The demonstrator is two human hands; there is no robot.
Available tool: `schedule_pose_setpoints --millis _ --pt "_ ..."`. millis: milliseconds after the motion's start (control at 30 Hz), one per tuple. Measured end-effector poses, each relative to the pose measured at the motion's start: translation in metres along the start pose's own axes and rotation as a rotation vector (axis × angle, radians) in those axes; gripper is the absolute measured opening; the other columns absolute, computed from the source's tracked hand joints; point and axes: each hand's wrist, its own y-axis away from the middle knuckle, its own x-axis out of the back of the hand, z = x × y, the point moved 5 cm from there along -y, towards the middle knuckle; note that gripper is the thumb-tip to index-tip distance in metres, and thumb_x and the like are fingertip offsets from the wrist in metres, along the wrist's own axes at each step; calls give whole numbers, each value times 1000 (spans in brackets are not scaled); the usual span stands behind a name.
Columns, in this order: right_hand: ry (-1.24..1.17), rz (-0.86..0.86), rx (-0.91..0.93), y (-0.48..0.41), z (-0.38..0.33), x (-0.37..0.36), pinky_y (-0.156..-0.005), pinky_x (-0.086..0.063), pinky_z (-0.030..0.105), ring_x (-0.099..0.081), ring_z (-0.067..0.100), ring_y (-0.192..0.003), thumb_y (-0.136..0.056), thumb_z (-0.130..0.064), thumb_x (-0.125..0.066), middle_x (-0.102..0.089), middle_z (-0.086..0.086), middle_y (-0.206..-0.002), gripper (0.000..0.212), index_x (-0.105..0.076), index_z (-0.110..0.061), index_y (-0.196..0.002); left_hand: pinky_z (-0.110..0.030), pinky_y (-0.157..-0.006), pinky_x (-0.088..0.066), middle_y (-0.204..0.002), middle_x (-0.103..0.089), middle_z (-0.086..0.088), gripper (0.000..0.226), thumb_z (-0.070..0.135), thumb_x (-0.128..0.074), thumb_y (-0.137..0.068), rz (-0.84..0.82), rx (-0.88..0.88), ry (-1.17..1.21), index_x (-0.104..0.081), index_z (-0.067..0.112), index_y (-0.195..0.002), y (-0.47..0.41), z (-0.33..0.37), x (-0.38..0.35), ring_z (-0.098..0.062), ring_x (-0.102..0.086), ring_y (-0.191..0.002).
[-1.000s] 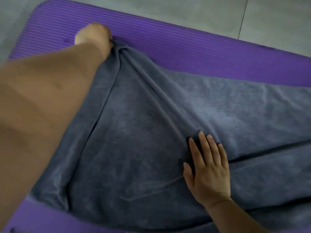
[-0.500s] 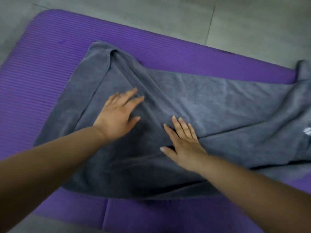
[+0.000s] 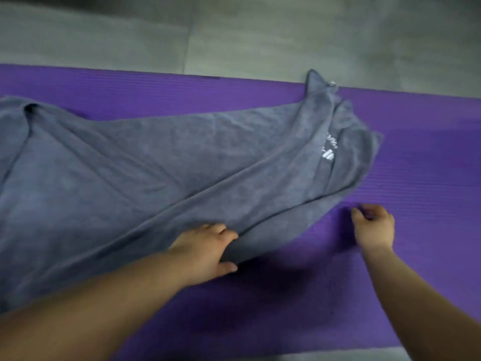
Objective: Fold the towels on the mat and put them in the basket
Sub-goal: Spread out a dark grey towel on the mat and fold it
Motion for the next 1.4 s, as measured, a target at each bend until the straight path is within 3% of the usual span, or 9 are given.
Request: schedule_pose_setpoints --millis 133,267,367,533,733,933,1067,1267,1400 --pt "-293 -99 -225 -15 -2 -8 -50 -34 29 -49 21 -55 -84 -36 -60 -59 22 -89 27 -52 -13 -74 -26 -97 -35 -131 -47 4 40 39 -48 -91 106 102 131 -41 24 -128 -19 18 -14 -16 -45 -121" --pt "-79 -220 -232 -36 -16 -20 -35 -34 21 -46 20 -42 -88 -31 -55 -54 13 -75 28 -56 -5 -95 -23 -81 -38 -116 -58 2 20 29 -45 -92 92 10 134 -53 19 -106 -14 34 -21 -15 -54 -107" --pt "-33 -155 -187 -41 -15 -18 -37 -39 20 -45 6 -26 -83 -20 -50 -53 13 -61 21 -52 -10 -65 -20 -73 -33 -112 -59 2 18 28 -44 -91 136 -38 157 -54 17 -102 -8 44 -21 -15 -54 -102" --pt "-96 142 -128 2 2 34 -71 -33 33 -45 18 -79 -82 -18 -53 -50 12 -78 14 -56 -4 -83 -23 -72 -29 -111 -56 0 17 27 -47 -88 58 -232 134 -52 18 -101 7 63 -22 -18 -51 -102" --pt "-3 108 -367 60 75 55 -82 -37 40 -54 40 -102 -81 -29 -51 -58 29 -102 39 -53 4 -101 -17 -61 -27 -80 -45 8 25 43 -54 -84 -125 -367 83 -56 19 -86 13 70 -46 -12 -46 -79" --pt "272 33 -132 16 35 38 -90 -40 43 -49 37 -115 -81 -40 -62 -52 20 -120 48 -52 -3 -111 -19 -77 -36 -95 -59 11 34 48 -37 -87 183 -264 145 -61 24 -92 -2 64 -34 -8 -55 -92" --pt "351 -57 -159 -8 27 30 -90 -42 41 -50 37 -115 -85 -28 -56 -51 20 -125 41 -51 -3 -117 -10 -52 -43 -70 -60 19 28 44 -37 -72 306 -239 153 -63 34 -69 -8 57 -35 0 -60 -60" --pt "-148 392 -238 11 64 91 -85 -33 34 -54 36 -104 -82 -12 -52 -59 8 -87 16 -43 -24 -88 -26 -82 -43 -96 -66 -1 38 34 -41 -72 540 -131 144 -67 18 -94 -13 40 -21 -10 -45 -90" --pt "-130 388 -468 31 115 104 -95 -35 40 -51 38 -113 -85 -9 -51 -54 24 -122 31 -39 -9 -113 -48 -94 -40 -118 -61 -16 52 40 -40 -76 521 17 49 -53 11 -117 -26 25 -21 -22 -40 -108"
